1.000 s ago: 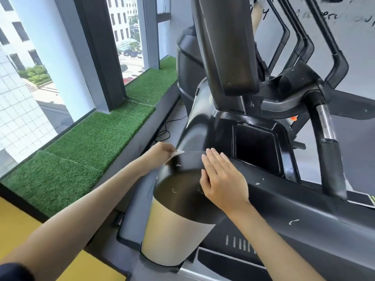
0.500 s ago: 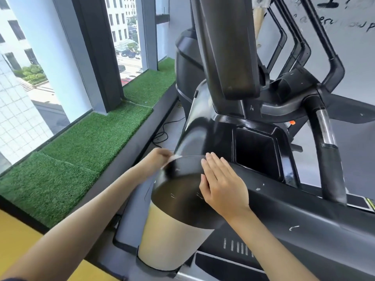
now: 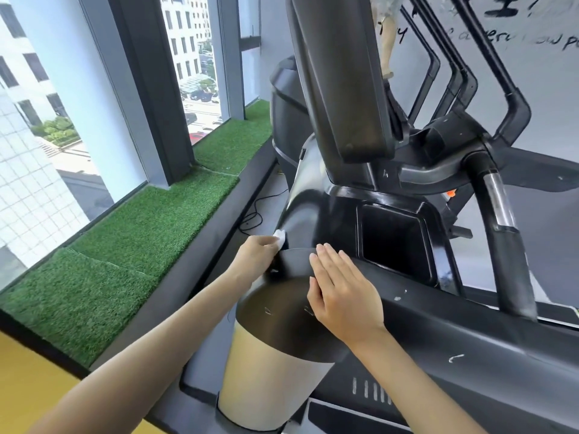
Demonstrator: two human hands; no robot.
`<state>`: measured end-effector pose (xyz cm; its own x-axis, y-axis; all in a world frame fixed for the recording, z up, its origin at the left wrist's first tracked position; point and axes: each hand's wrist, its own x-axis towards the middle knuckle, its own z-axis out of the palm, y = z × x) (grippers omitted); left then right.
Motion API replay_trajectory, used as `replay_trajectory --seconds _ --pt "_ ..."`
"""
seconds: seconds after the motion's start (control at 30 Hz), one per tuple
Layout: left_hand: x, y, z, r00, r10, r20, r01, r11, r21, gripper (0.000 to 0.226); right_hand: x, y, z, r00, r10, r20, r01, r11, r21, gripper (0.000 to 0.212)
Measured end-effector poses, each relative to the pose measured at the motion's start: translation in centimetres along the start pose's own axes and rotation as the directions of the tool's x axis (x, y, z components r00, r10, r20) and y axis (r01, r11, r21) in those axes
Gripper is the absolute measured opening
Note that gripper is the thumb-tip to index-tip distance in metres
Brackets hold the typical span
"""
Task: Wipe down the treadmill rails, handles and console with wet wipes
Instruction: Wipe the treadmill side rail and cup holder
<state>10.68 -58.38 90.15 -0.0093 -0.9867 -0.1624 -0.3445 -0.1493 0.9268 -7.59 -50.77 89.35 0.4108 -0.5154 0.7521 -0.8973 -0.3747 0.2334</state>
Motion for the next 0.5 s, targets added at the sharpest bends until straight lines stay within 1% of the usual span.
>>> replay_trajectory --seconds 0.07,0.13,0.2,0.23,0.3,0.4,0.47,0.5 --pt "0.6 -0.3 -0.1 0.996 -0.079 -0.039 0.08 0.996 0.034 0.03 0.0 0.0 0.1 1.0 0.001 0.004 -0.001 1.0 0.002 0.044" --pt "1.0 0.0 -0.4 0.986 -0.161 -0.037 0.161 0.987 0.001 0.021 -0.2 -0.1 0.2 1.0 0.002 0.01 -0.002 1.0 0.007 0.044" --pt "1.3 1.5 -0.2 0.984 -0.176 -0.029 0.175 0.984 -0.031 0.019 -0.1 -0.1 0.3 1.0 0.007 0.01 -0.007 1.0 0.007 0.043" --pt "1.7 2.3 0.2 0.988 -0.15 -0.032 0.149 0.988 -0.032 0.02 -0.1 0.0 0.3 1.0 0.009 0.009 -0.009 1.0 0.007 0.043" --pt "2.2 4.1 1.3 0.997 -0.063 -0.054 0.063 0.998 0.011 0.027 0.0 0.0 0.2 1.0 0.009 0.008 -0.009 1.0 0.006 0.044" --pt "2.7 5.9 3.0 0.984 0.166 -0.066 -0.151 0.97 0.193 0.034 0.0 0.0 -0.1 1.0 0.011 0.025 -0.012 1.0 0.014 0.046" --pt "2.3 6.5 3.7 0.939 0.344 -0.005 -0.322 0.882 0.343 0.038 0.0 0.0 -0.2 0.999 0.014 0.043 -0.015 1.0 0.027 0.046" --pt "1.8 6.5 3.9 0.894 0.447 0.029 -0.421 0.816 0.396 0.043 0.0 0.0 -0.3 0.999 0.016 0.05 -0.018 0.999 0.036 0.046"
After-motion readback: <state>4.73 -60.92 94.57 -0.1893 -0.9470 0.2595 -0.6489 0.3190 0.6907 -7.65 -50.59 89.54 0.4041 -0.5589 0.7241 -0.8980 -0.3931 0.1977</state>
